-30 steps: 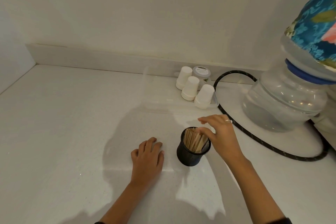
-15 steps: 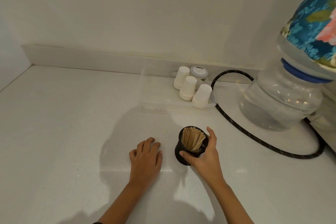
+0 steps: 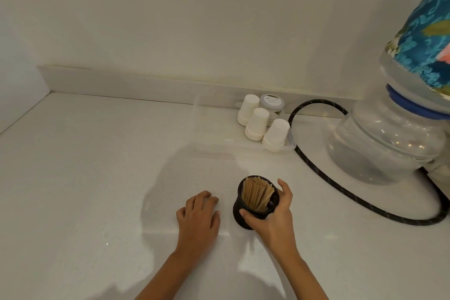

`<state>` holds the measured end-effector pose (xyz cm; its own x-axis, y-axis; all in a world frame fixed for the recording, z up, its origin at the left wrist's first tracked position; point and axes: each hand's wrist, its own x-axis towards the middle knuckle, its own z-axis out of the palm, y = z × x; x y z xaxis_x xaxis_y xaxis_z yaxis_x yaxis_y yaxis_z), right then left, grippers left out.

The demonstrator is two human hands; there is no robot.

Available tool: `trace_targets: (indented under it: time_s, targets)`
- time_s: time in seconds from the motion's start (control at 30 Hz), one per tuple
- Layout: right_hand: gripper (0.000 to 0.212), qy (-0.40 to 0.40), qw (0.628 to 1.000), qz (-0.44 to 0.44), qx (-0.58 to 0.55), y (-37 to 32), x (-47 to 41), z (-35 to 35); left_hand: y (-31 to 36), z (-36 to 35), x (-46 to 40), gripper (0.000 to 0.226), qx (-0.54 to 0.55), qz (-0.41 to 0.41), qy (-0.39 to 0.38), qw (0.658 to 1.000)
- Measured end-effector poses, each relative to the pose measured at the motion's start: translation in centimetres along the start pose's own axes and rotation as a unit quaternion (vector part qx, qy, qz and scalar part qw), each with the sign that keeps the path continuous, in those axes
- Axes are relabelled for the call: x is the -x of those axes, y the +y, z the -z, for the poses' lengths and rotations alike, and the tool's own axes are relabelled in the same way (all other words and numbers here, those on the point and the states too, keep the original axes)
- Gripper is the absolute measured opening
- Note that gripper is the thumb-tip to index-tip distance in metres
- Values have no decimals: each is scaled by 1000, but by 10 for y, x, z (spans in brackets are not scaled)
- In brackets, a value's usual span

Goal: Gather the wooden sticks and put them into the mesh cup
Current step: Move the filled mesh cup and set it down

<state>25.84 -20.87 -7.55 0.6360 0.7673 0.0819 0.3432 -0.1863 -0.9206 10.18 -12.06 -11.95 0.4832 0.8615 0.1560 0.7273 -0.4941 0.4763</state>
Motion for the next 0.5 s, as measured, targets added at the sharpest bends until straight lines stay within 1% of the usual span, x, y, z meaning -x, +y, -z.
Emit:
trace_targets:
  time_s: [0.1, 0.27, 0.37, 0.43, 0.5]
  targets:
    - [109, -1, 1000, 5, -7, -7, -9, -1, -12, 10, -15, 33, 3, 18, 16, 1000]
    - [106, 0, 999, 39, -24, -40, -53, -10, -53, 35, -68, 39, -45, 64, 29, 997]
    - [100, 6, 996, 73, -42, -67, -93, -19, -73, 48, -105, 43, -96, 55, 20, 994]
    - [100, 12, 995, 88, -55, -83, -123, -29, -82, 55, -129, 44, -103, 39, 27, 994]
    - [101, 17, 994, 94, -59, -95, -154, -43, -89, 59, -151, 43, -109, 40, 24, 993]
